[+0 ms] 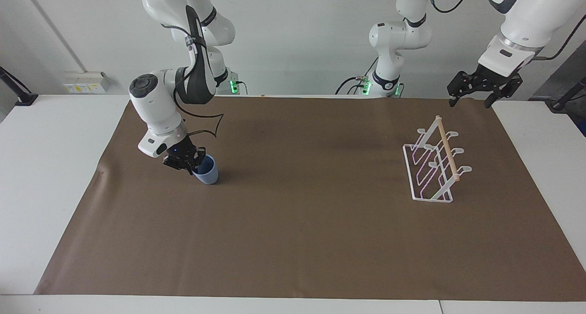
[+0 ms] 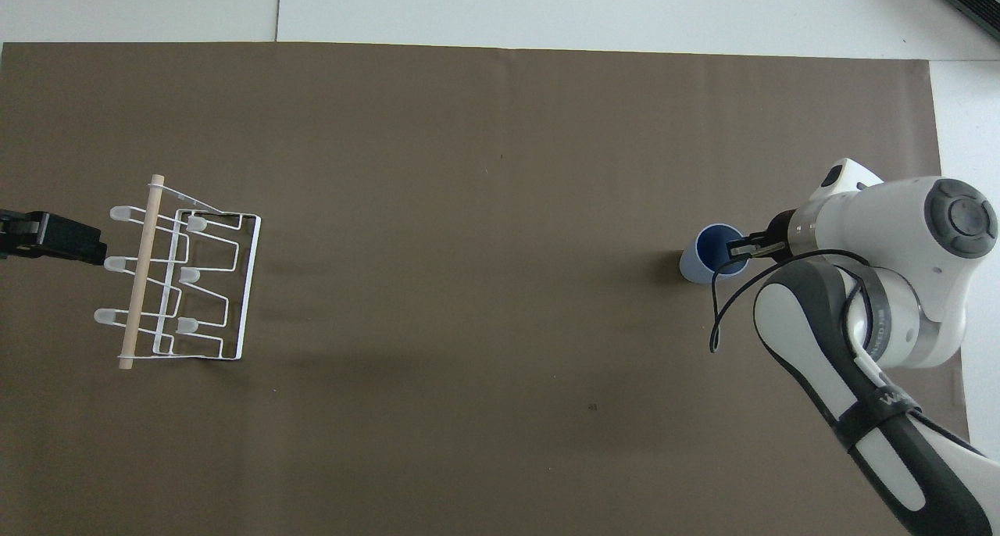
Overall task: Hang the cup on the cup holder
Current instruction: 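Lift the cup with the right gripper while the left gripper approaches it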
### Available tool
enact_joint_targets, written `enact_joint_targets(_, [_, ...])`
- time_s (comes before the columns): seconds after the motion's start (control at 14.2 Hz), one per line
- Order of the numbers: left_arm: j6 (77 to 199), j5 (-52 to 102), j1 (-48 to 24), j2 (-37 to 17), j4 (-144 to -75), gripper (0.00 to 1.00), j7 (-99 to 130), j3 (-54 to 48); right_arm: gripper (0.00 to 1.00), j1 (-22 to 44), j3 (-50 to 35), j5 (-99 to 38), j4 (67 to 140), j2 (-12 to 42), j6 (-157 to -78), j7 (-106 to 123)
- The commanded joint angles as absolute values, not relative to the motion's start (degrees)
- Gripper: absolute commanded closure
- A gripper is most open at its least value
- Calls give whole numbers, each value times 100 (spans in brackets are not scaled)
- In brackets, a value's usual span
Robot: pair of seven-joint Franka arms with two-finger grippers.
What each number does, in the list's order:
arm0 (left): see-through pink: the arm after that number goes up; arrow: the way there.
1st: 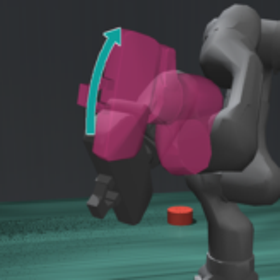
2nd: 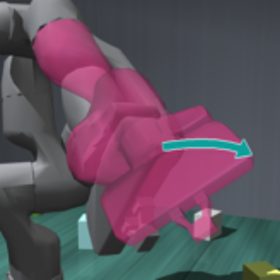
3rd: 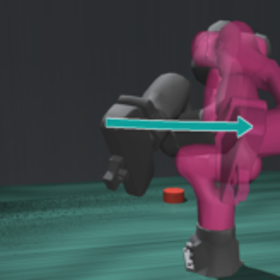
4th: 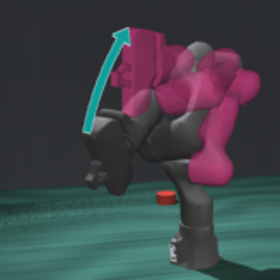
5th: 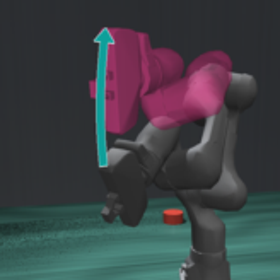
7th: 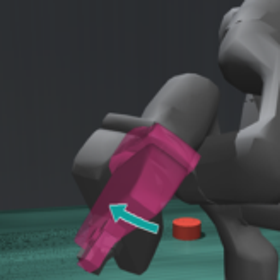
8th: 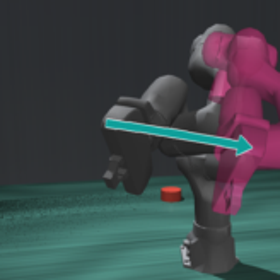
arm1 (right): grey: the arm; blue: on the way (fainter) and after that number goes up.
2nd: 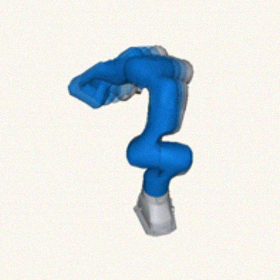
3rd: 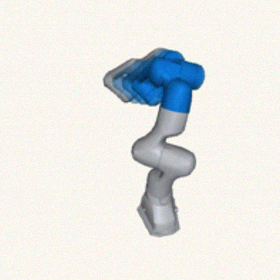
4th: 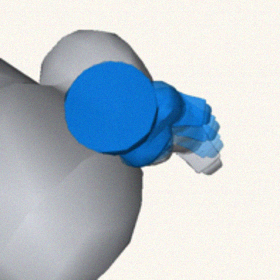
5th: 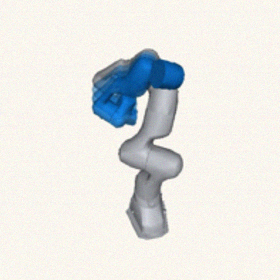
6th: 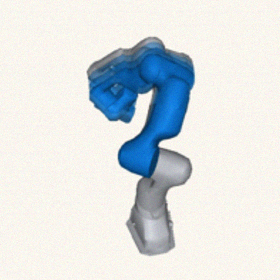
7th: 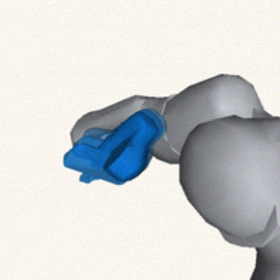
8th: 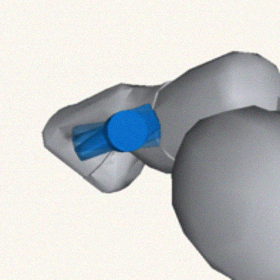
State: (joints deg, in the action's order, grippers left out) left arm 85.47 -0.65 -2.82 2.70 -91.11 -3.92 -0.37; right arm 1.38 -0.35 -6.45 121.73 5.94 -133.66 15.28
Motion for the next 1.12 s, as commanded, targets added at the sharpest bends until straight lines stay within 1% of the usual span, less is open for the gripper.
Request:
enact_joint_targets(0.0, [8666,-132,-378,466,-9360,0,-360,9,100,123,-79,-861,11630,554,-12869,1644])
enact_joint_targets(0.21, [8675,-132,-378,466,-9360,0,-360,9,100,132,-263,-1614,11233,519,-12692,1608])
enact_joint_targets(0.35, [8710,-132,-378,466,-9360,0,-369,9,100,132,-395,-2090,10813,606,-12377,1618])
enact_joint_targets(0.42, [8710,-132,-378,466,-9360,0,-369,9,100,132,-456,-2422,10732,641,-12366,1608])
enact_joint_targets(0.7, [8807,-70,-378,457,-9360,0,-448,-9,100,201,-579,-4425,10714,633,-12322,1705])
enact_joint_targets(0.84, [8876,-1,-387,466,-9413,0,-448,-18,100,411,-641,-5051,10731,589,-12305,1696])
enact_joint_targets(1.05, [8938,202,-404,501,-9492,0,-553,-26,100,448,-642,-6095,10793,606,-12183,1810])
